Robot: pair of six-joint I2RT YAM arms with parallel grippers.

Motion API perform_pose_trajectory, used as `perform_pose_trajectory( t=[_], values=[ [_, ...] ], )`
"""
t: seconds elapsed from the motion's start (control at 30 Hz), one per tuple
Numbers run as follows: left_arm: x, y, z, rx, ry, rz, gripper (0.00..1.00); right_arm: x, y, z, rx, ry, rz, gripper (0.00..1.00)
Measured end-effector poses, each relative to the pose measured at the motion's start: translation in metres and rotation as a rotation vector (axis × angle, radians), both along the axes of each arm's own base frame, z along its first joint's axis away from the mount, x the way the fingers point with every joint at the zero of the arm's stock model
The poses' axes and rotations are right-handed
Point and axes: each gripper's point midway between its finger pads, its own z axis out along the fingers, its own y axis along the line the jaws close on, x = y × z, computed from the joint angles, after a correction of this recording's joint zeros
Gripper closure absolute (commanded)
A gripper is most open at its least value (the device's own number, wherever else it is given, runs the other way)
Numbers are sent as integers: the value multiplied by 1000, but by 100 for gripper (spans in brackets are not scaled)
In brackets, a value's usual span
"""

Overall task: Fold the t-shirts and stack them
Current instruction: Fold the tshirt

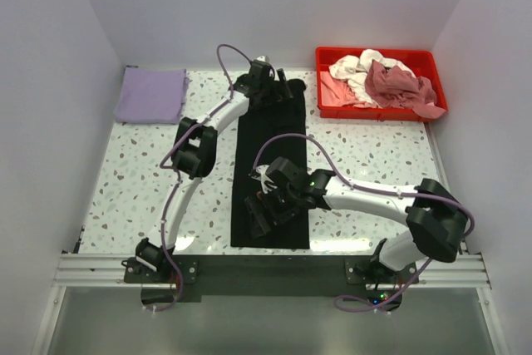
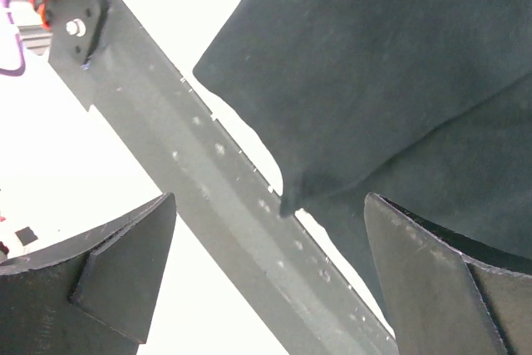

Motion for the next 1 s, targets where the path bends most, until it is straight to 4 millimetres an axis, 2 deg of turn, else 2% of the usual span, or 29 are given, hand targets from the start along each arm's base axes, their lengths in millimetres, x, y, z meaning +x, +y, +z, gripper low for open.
perform_pose_trajectory(
  t=[0.2, 0.37, 0.47, 0.53, 0.6, 0.67, 0.77, 0.87, 0.93, 1.0],
  values=[
    [6, -1, 3, -15, -19, 14, 0, 2, -8, 25, 46, -62, -20, 1],
    [7, -2, 5, -22, -20, 14, 0, 2, -2, 47, 134, -99, -10, 1],
    [4, -2, 14, -23, -22, 5, 0, 0, 5, 42, 149, -78, 9, 1],
    [-2, 1, 27, -14, -29, -8, 0, -1, 8, 34, 143, -60, 18, 1],
    [-11, 6, 53, -5, -49, -20, 0, -3, 9, 23, 133, -40, 25, 1],
    [-18, 12, 88, -4, -95, -31, 0, -6, 9, 11, 119, -14, 34, 1],
    [-39, 25, 161, -18, -197, -40, 0, -8, 10, -8, 96, 15, 35, 1],
    [-70, 43, 230, -37, -306, -44, 0, -10, 7, -28, 59, 47, 32, 1],
    [-95, 57, 262, -46, -365, -41, 0, -14, 4, -37, 49, 68, 29, 1],
    [-121, 72, 272, -42, -384, -35, 0, -13, 6, -36, 61, 69, 23, 1]
  ],
)
